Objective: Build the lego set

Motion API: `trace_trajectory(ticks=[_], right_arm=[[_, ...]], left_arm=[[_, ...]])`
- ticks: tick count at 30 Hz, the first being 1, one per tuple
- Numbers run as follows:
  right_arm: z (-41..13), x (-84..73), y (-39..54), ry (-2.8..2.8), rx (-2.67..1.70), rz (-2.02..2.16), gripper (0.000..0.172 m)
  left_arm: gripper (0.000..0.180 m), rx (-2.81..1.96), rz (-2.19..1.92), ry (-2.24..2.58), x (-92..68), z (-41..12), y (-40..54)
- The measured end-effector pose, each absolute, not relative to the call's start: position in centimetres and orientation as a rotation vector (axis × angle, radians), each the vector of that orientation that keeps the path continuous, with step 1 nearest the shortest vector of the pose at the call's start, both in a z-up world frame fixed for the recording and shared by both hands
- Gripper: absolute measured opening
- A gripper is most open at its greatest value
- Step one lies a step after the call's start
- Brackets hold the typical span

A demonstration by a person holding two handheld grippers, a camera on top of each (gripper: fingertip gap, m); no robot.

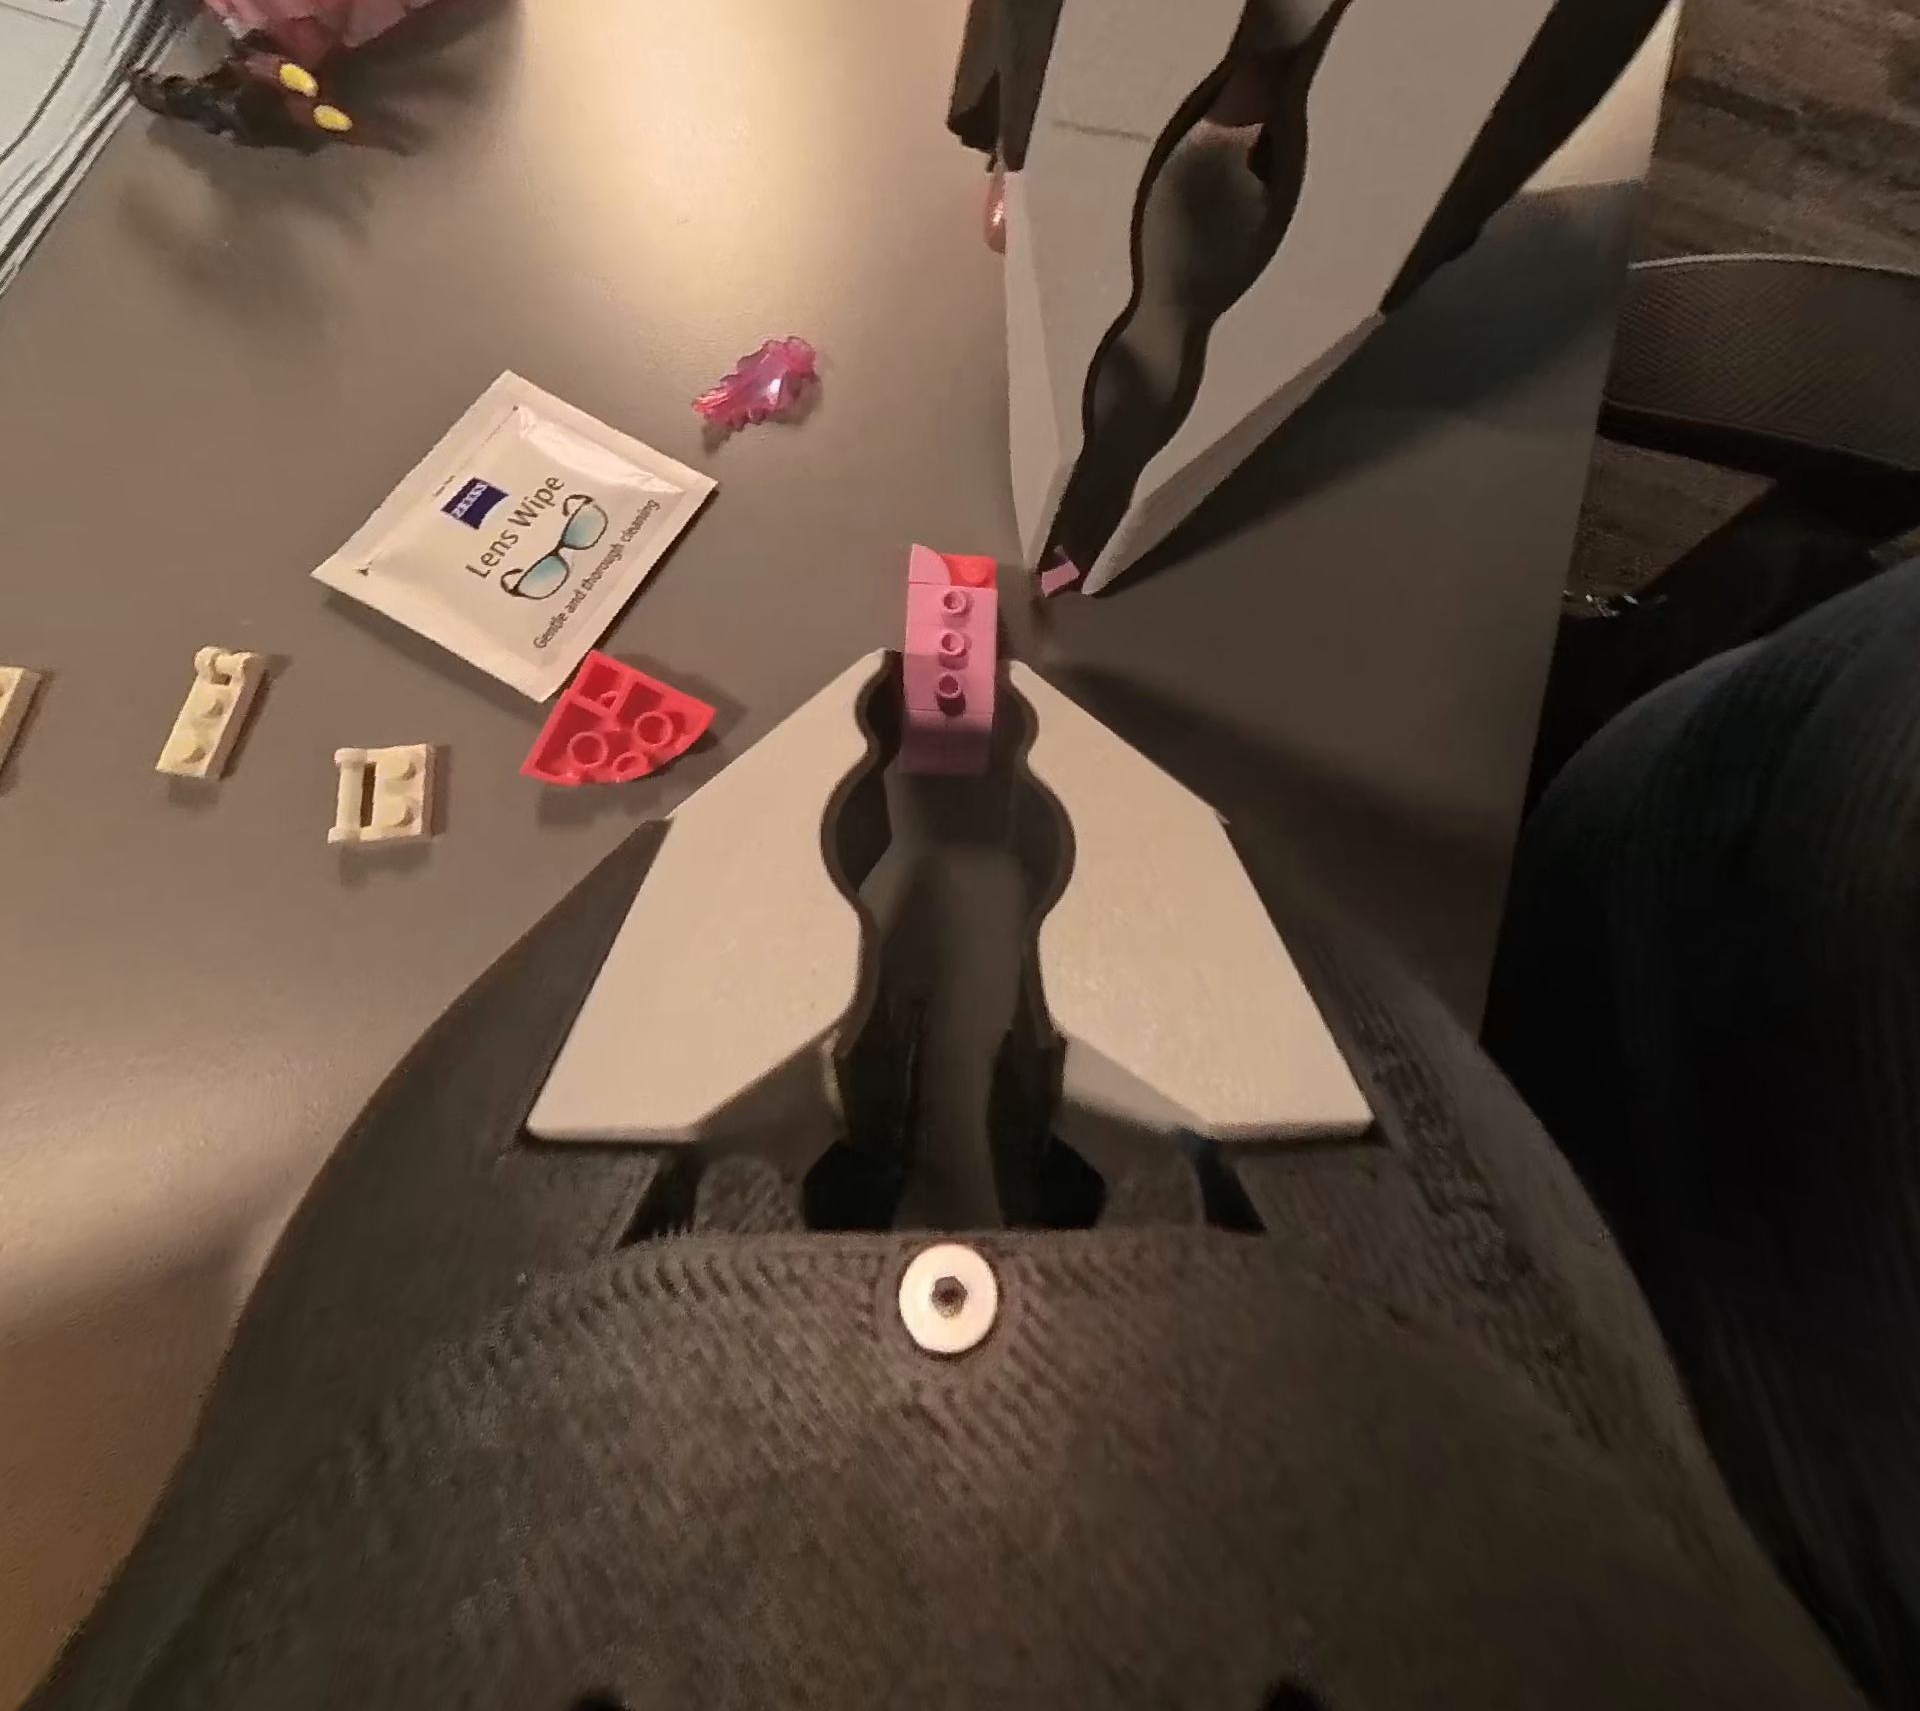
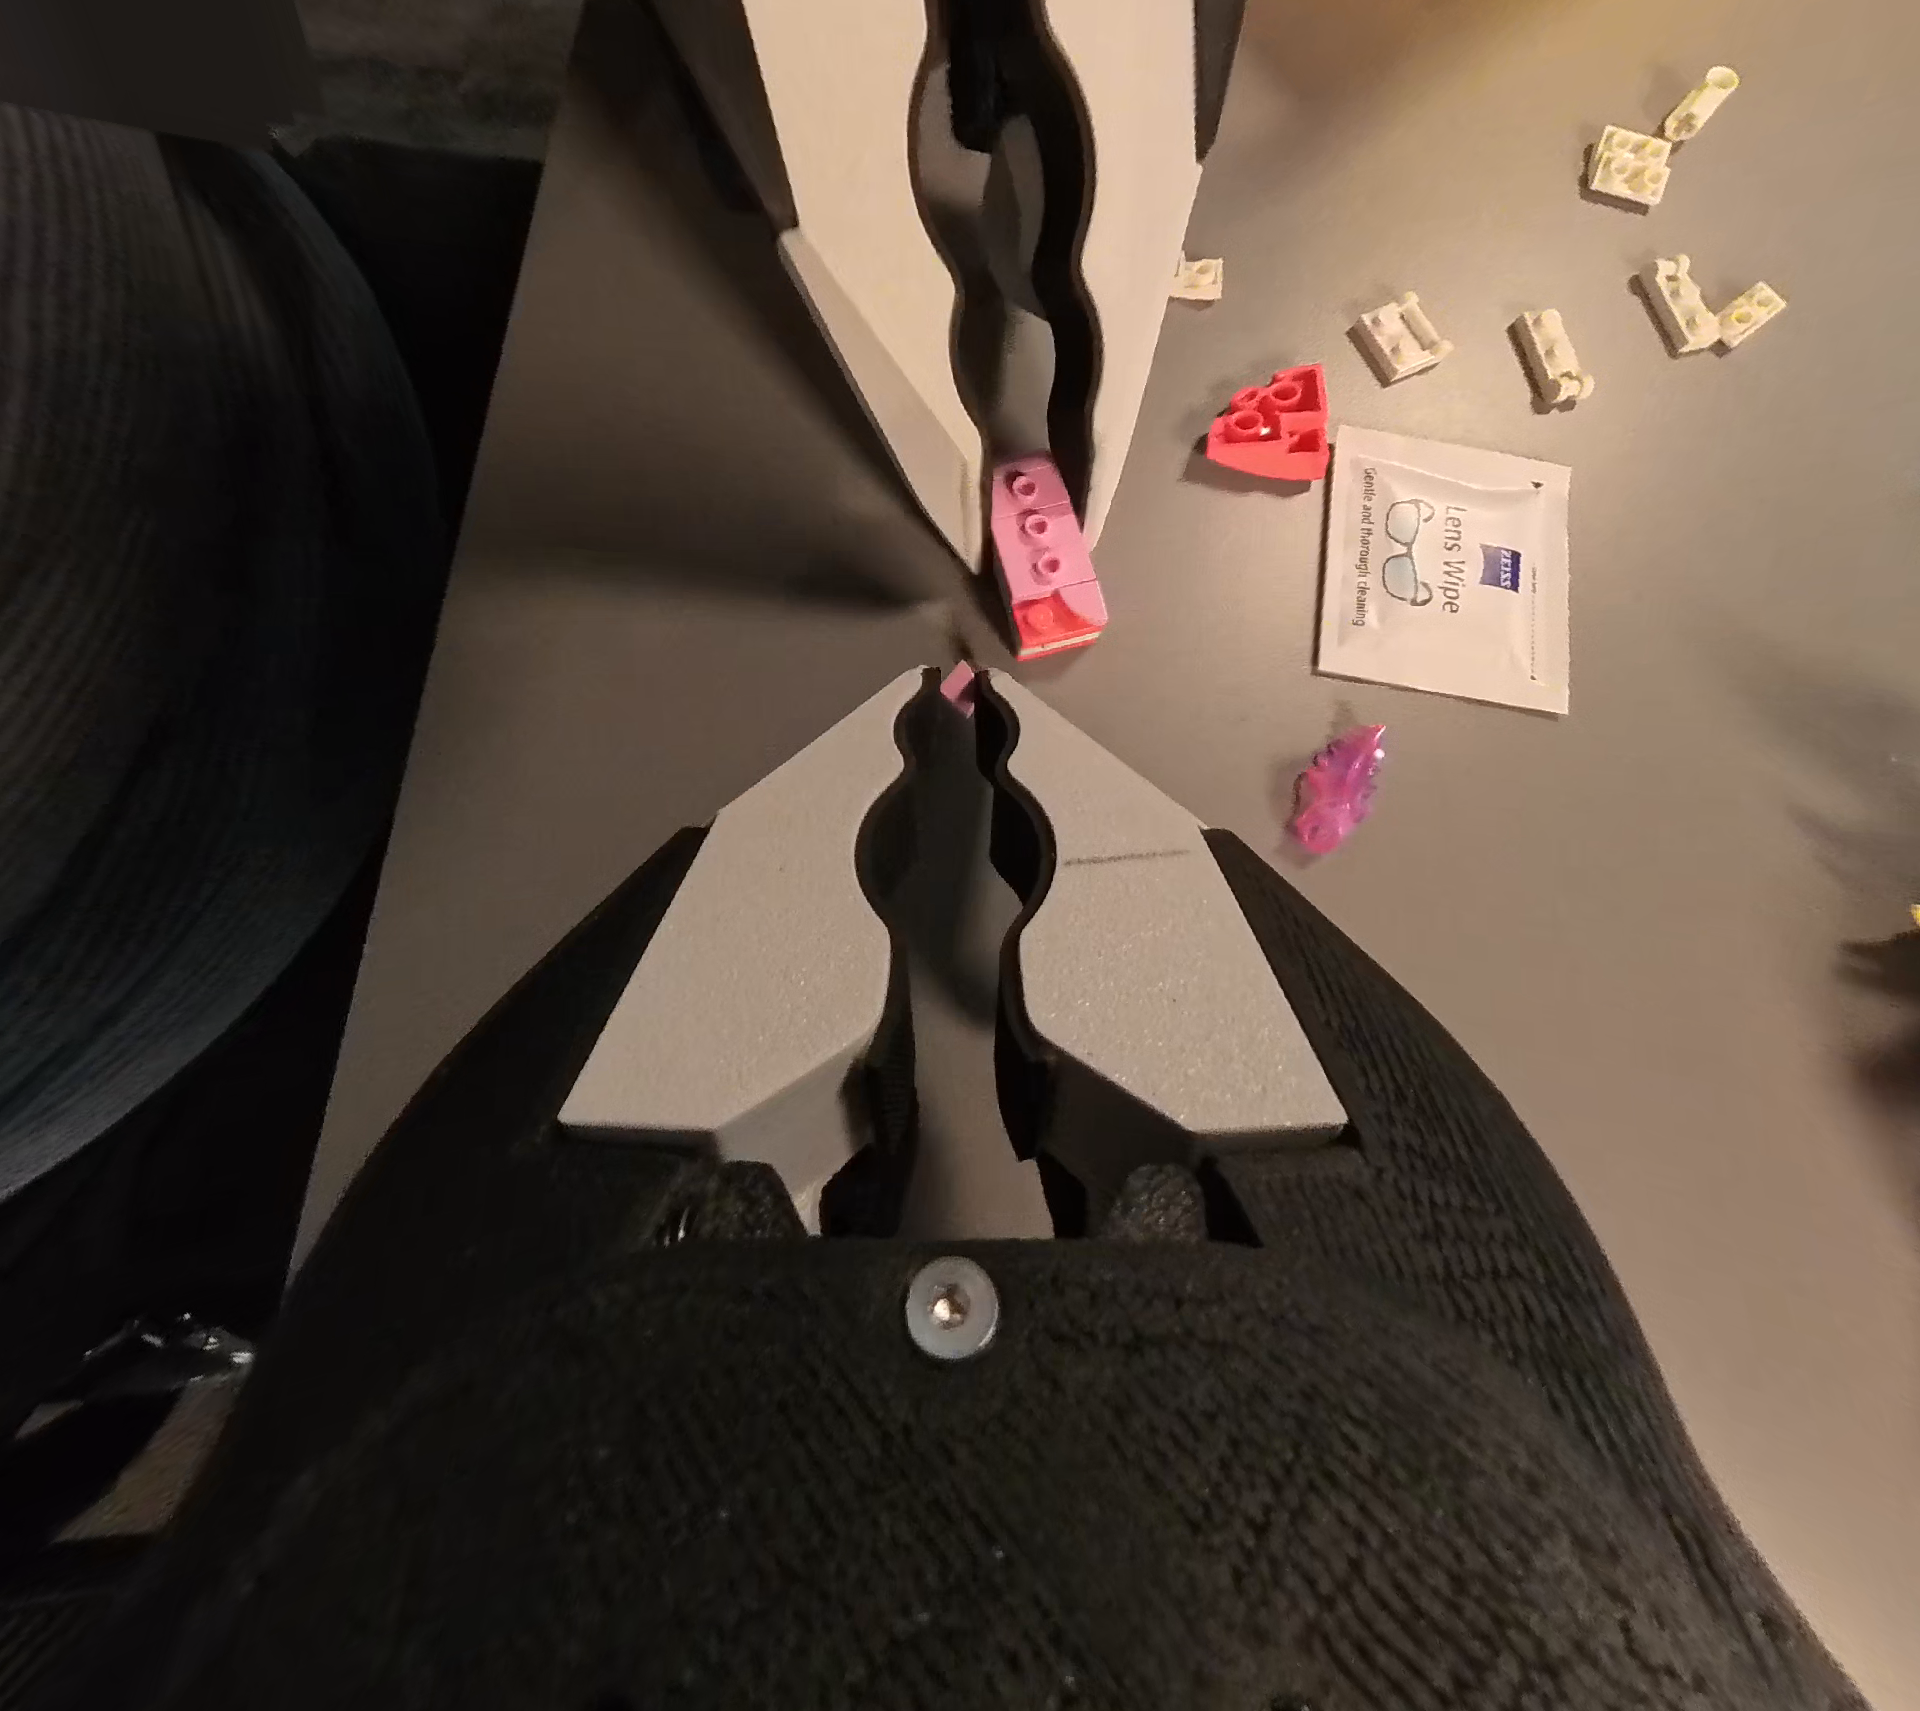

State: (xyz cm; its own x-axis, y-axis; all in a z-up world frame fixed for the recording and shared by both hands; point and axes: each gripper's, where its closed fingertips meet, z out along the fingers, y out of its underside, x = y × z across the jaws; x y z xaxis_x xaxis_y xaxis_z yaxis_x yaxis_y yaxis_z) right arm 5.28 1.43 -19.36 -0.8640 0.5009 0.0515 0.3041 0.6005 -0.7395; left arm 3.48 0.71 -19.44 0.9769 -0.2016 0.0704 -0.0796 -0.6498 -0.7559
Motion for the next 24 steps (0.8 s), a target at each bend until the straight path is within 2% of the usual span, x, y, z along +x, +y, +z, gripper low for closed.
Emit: trace_trajectory(ticks=[24], right_arm=[[-18.3, 5.0, 0.6, -2.601, -0.459, 1.088, 0.005]], left_arm=[[0.016, -2.262, -0.279, 0.398, 4.6, -19.5, 0.2]])
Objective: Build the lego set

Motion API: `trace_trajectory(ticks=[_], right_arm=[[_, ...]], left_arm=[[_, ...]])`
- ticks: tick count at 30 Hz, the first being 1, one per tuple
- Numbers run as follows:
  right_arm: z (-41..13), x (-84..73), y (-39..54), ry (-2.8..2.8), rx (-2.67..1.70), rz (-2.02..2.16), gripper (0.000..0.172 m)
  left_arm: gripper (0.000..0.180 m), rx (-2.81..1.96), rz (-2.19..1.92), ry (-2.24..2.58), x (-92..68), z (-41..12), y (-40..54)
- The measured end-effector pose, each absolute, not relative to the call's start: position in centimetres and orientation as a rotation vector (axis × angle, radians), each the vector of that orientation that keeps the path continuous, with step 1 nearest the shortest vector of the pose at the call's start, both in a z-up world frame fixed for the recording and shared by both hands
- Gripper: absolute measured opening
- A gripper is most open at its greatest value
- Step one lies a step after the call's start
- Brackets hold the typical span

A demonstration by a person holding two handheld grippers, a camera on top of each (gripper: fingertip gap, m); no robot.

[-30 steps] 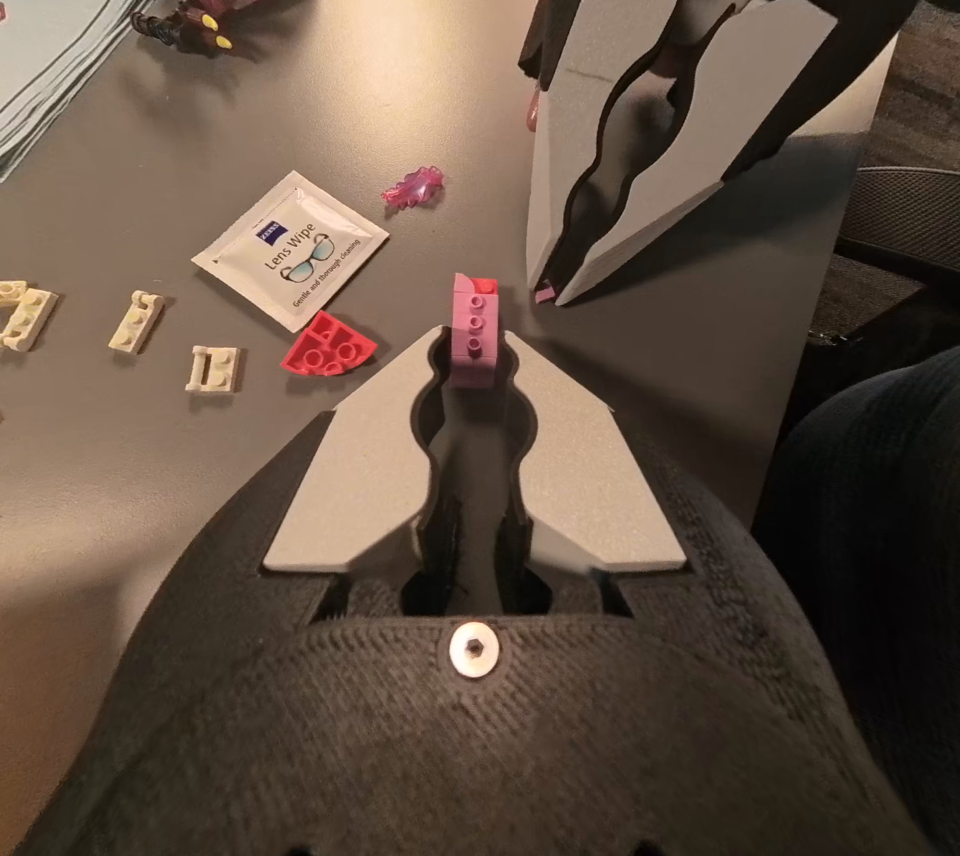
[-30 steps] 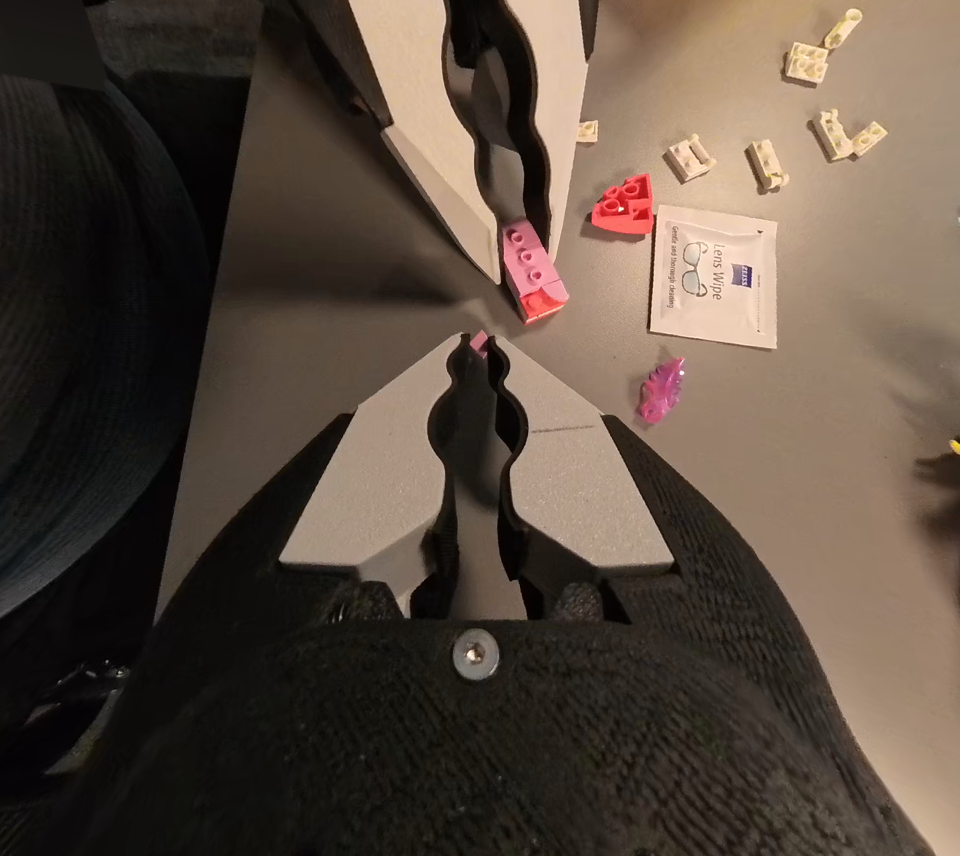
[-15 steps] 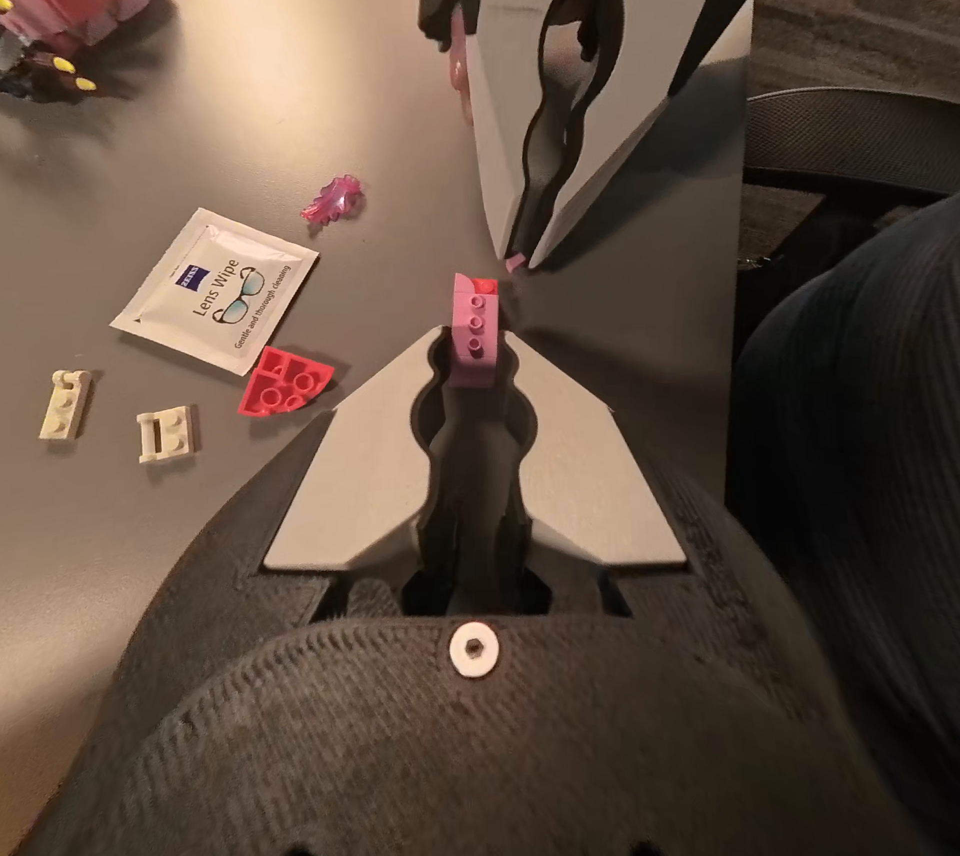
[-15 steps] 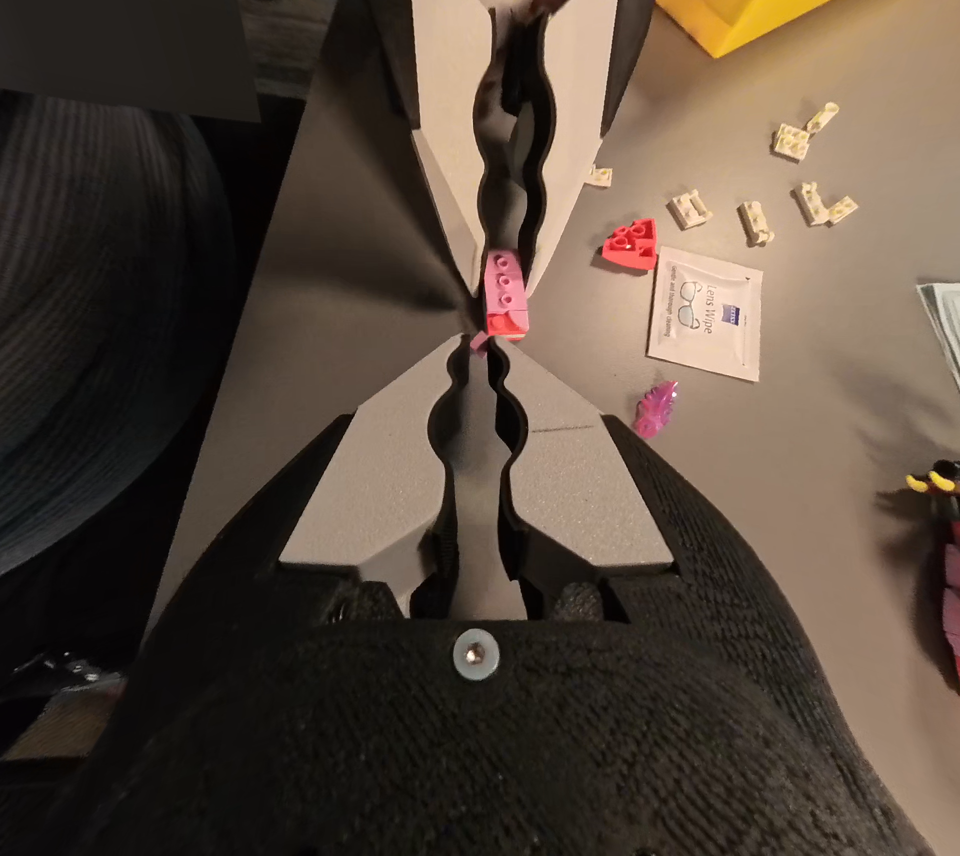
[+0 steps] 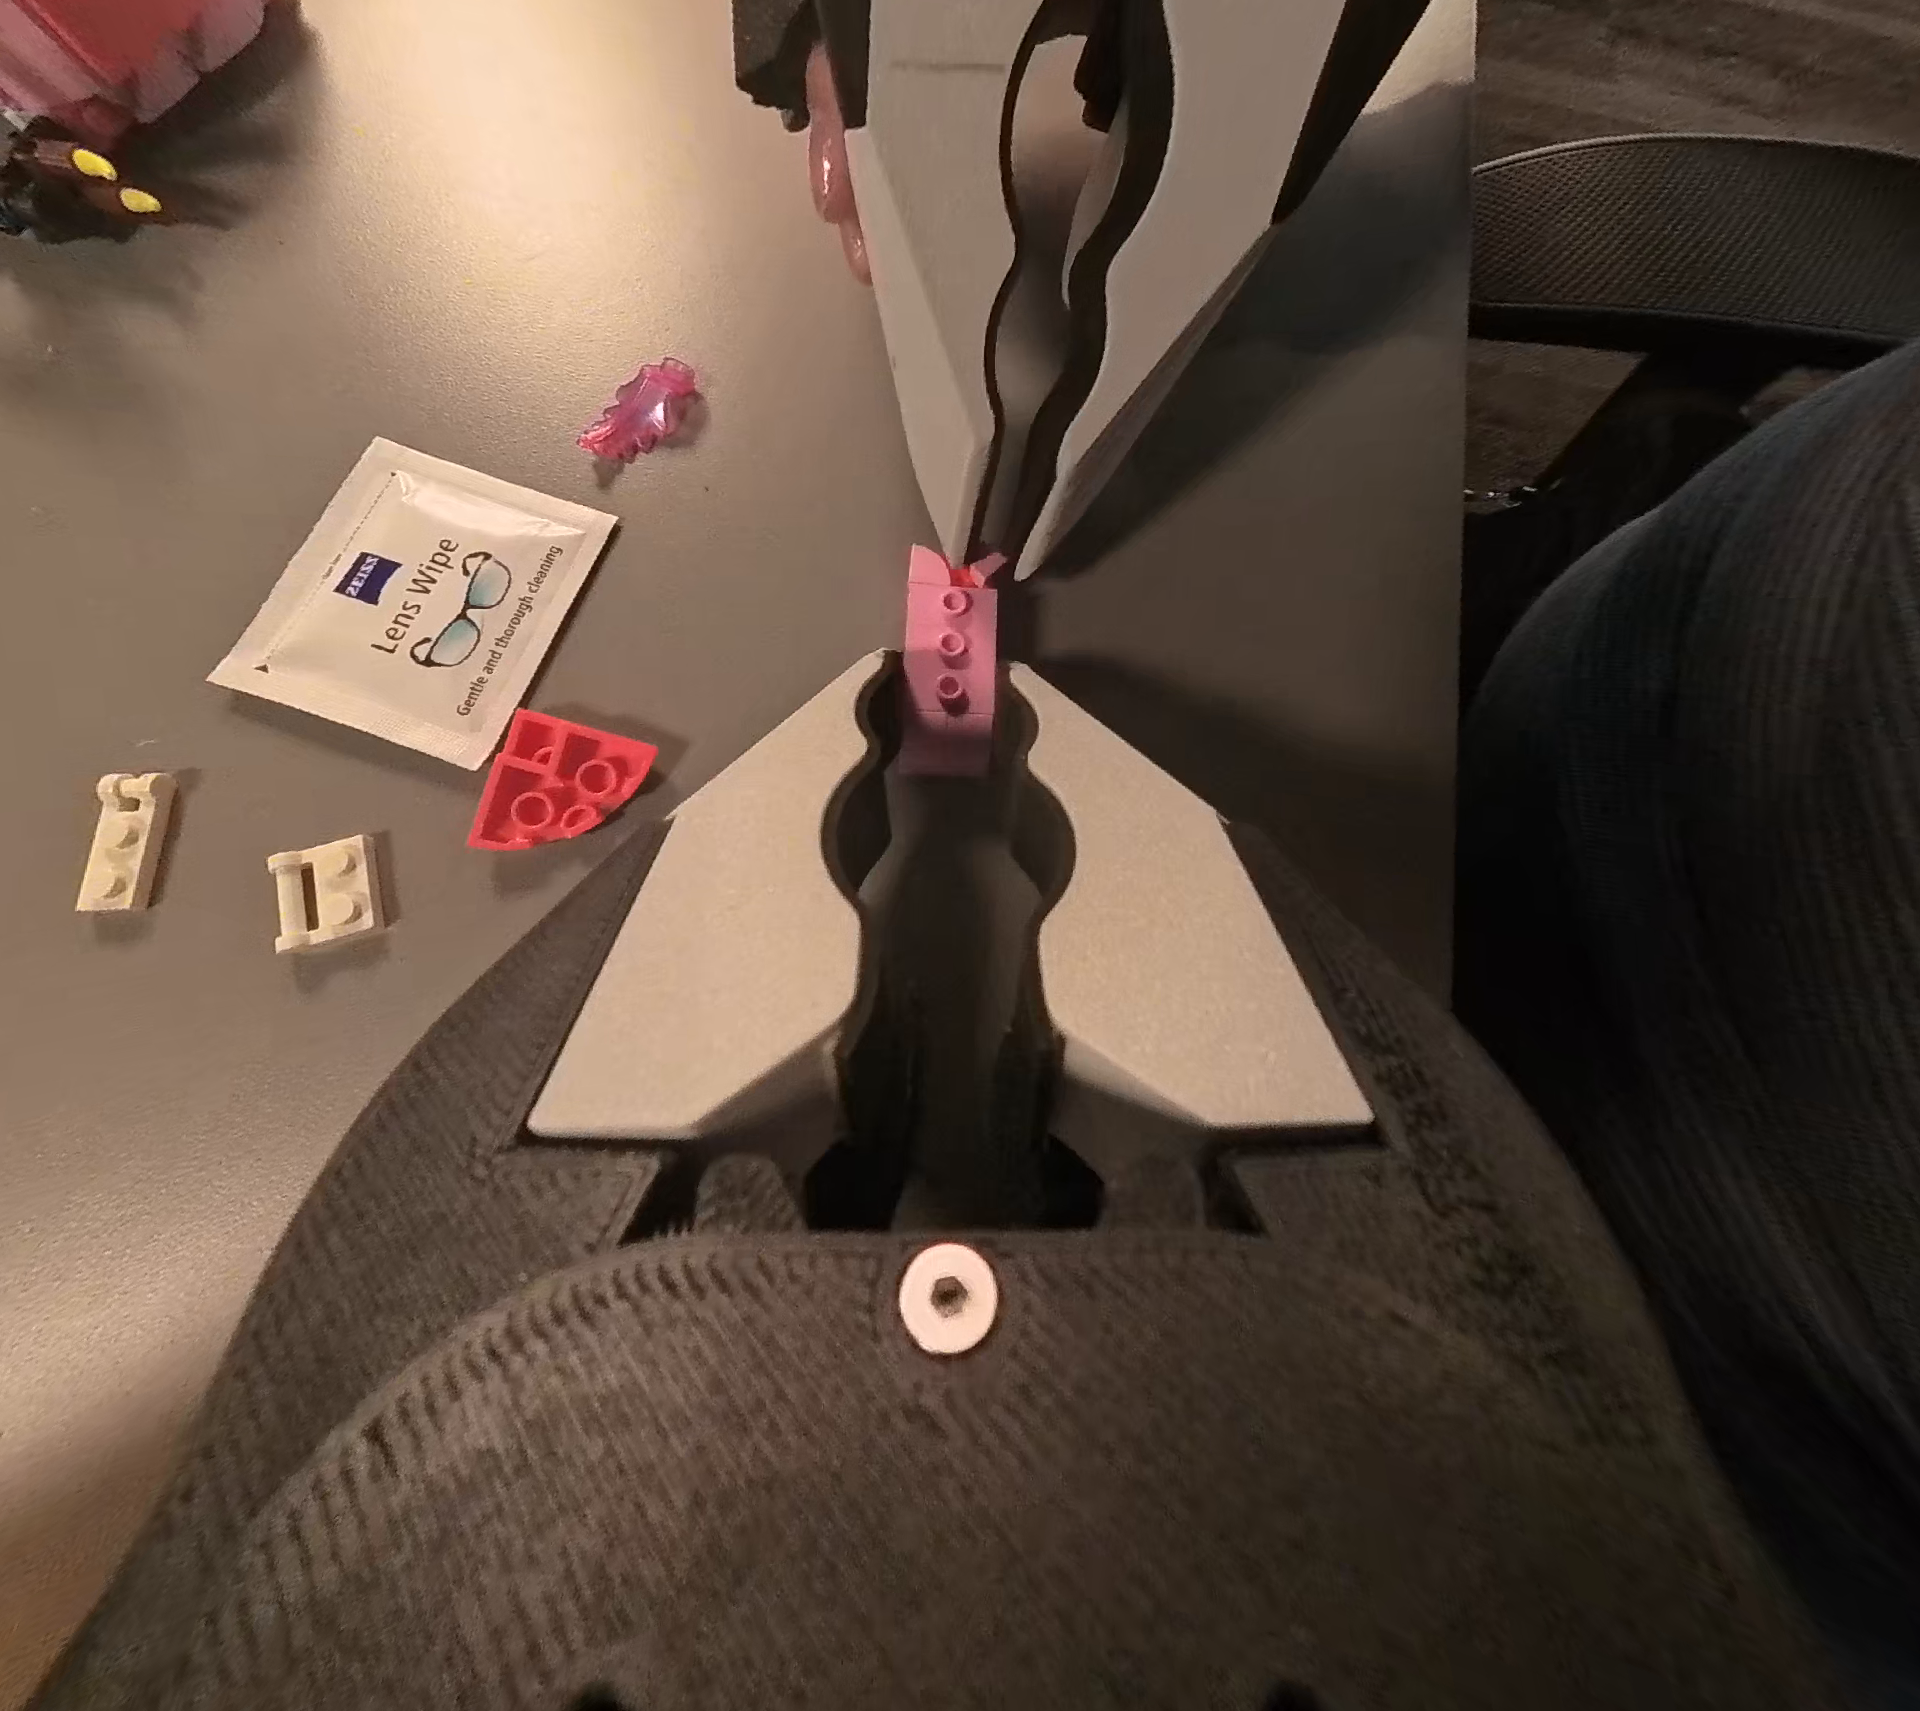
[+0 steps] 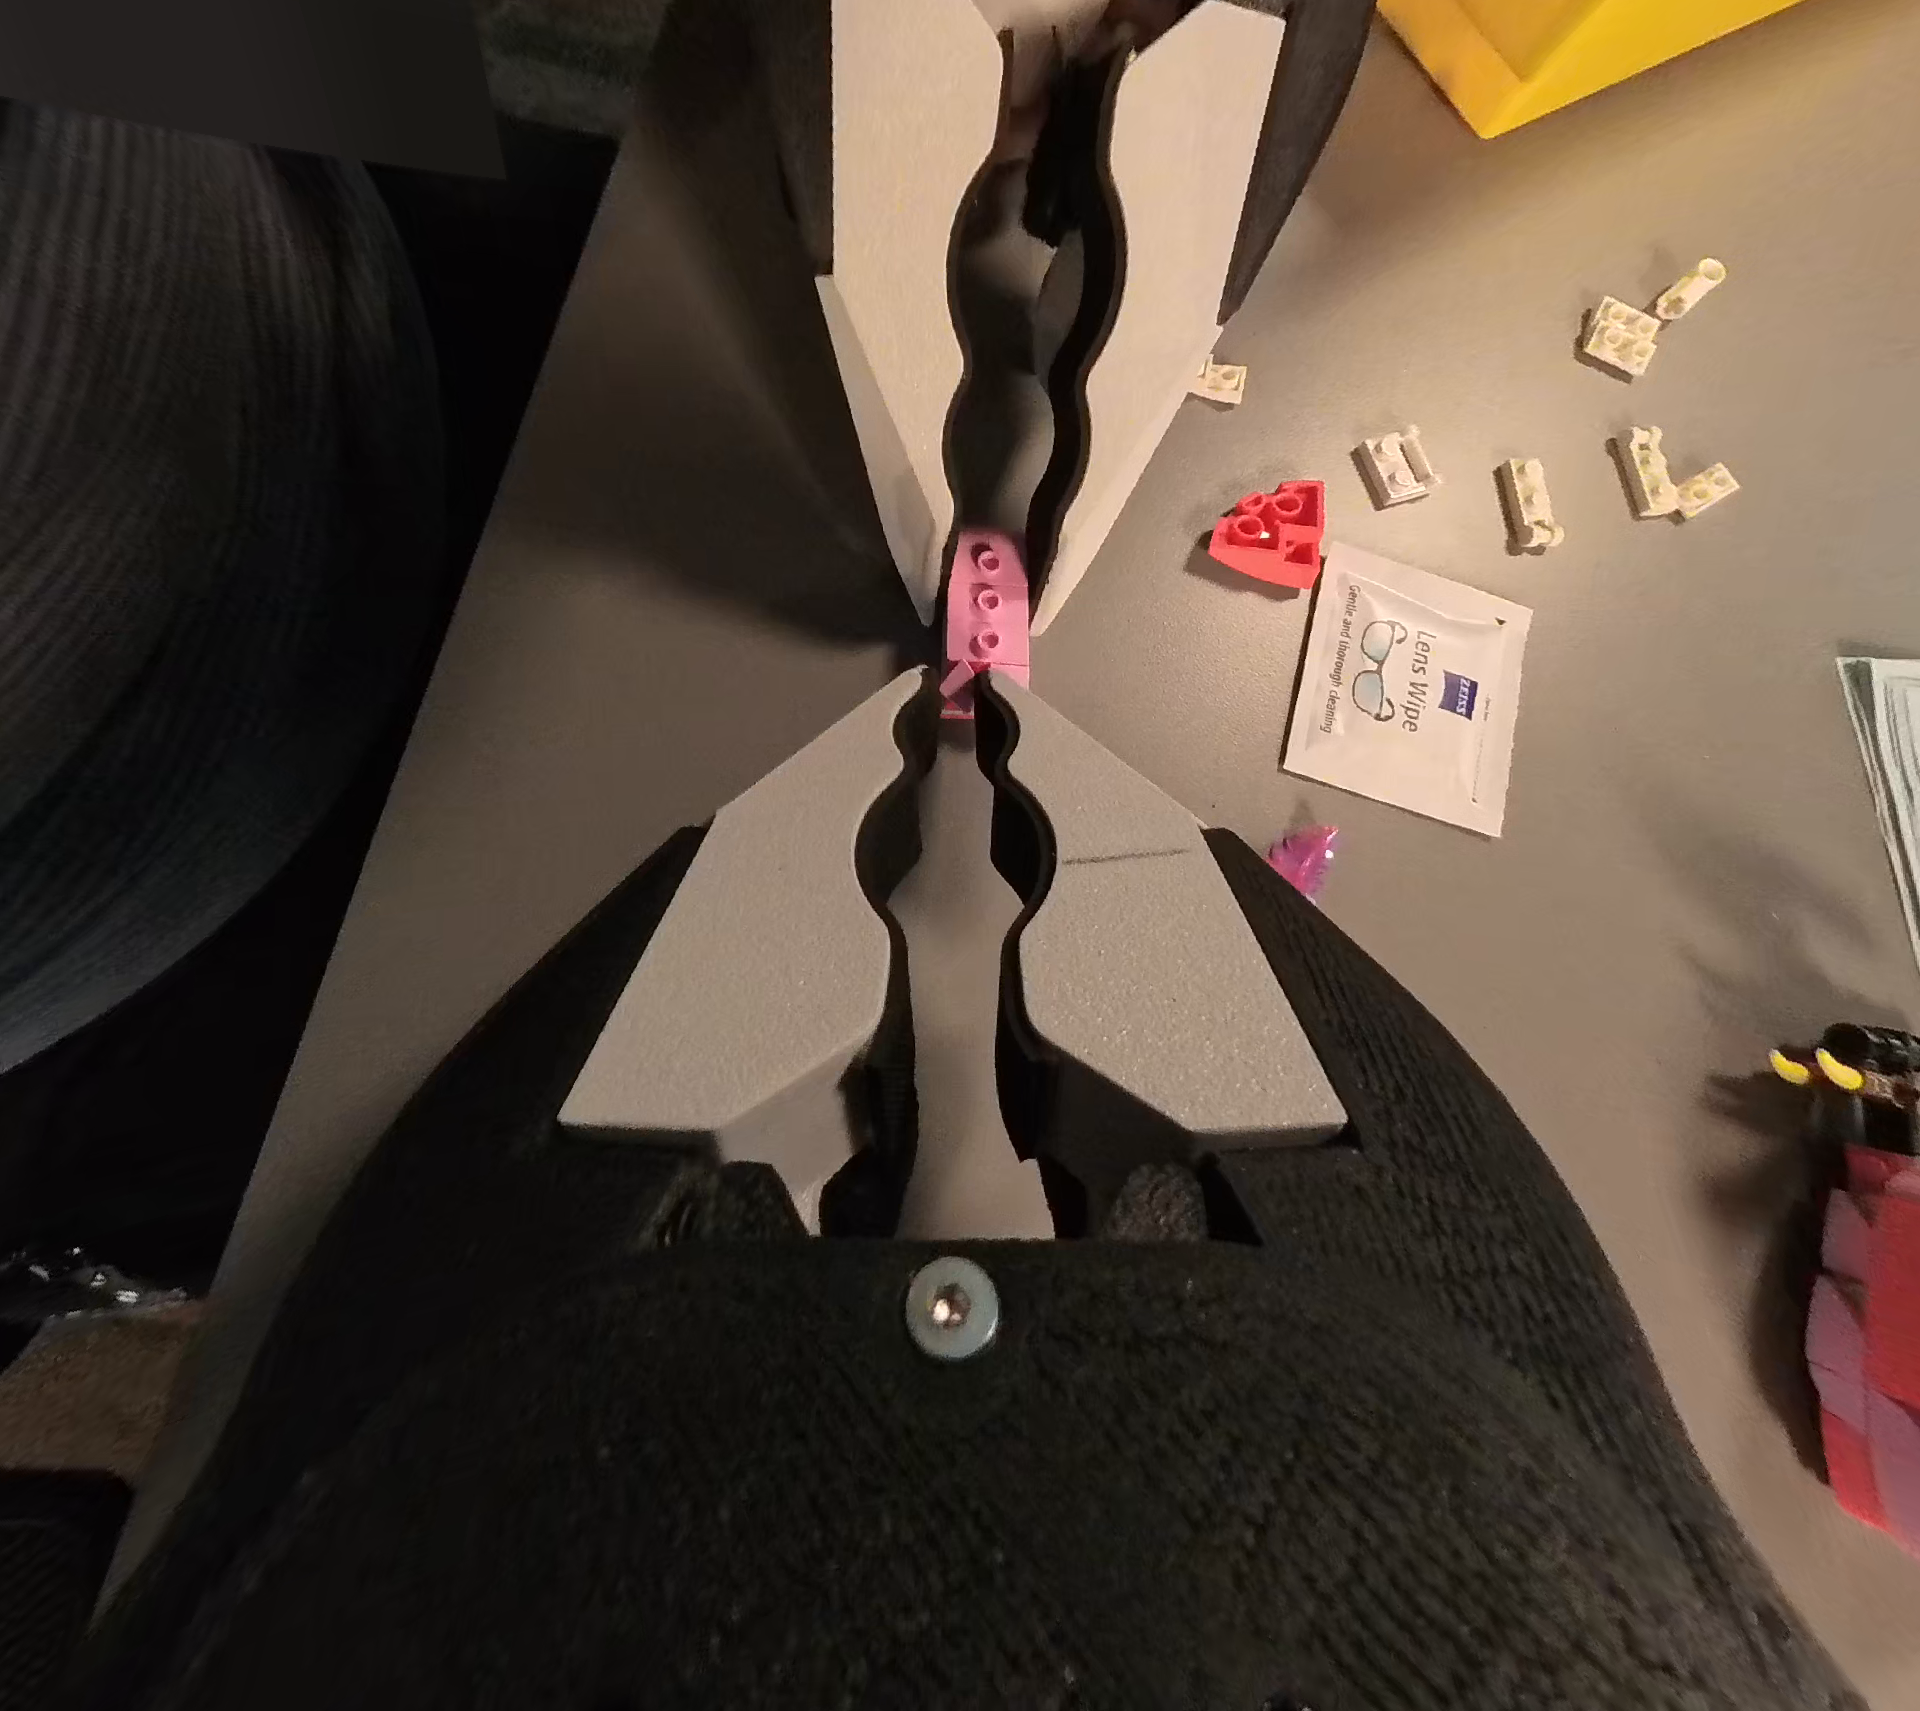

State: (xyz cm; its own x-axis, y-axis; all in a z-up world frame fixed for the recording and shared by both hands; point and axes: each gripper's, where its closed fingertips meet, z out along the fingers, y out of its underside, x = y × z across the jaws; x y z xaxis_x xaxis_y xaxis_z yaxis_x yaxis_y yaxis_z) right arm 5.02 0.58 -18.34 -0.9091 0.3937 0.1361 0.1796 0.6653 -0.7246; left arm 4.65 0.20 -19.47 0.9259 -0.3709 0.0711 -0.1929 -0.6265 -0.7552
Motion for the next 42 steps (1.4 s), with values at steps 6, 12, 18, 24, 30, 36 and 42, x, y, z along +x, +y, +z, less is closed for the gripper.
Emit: trace_trajectory(ticks=[6, 12, 18, 24, 30, 36, 42], right_arm=[[-18.4, 5.0, 0.6, -2.645, -0.437, 1.061, 0.005], [-18.4, 4.6, 1.0, -2.649, -0.609, 1.000, 0.005], [-18.4, 4.4, 1.4, -2.585, -0.855, 0.944, 0.005], [-18.4, 4.4, 1.5, -2.582, -0.923, 0.914, 0.005], [-18.4, 4.3, 1.5, -2.570, -1.017, 0.930, 0.005], [-18.4, 4.3, 1.6, -2.571, -1.079, 0.886, 0.006], [-18.4, 4.4, 1.6, -2.571, -1.112, 0.890, 0.006]], left_arm=[[0.016, -2.262, -0.286, 0.395, 4.6, -19.5, 0.2], [0.017, -2.269, -0.238, 0.329, 4.4, -19.5, 0.5], [0.017, -2.278, -0.152, 0.197, 4.4, -19.5, 0.8], [0.017, -2.280, -0.126, 0.170, 4.5, -19.5, 0.8], [0.017, -2.280, -0.119, 0.159, 4.5, -19.5, 0.9], [0.017, -2.282, -0.089, 0.121, 4.5, -19.5, 1.0], [0.017, -2.282, -0.074, 0.098, 4.5, -19.5, 1.0]])
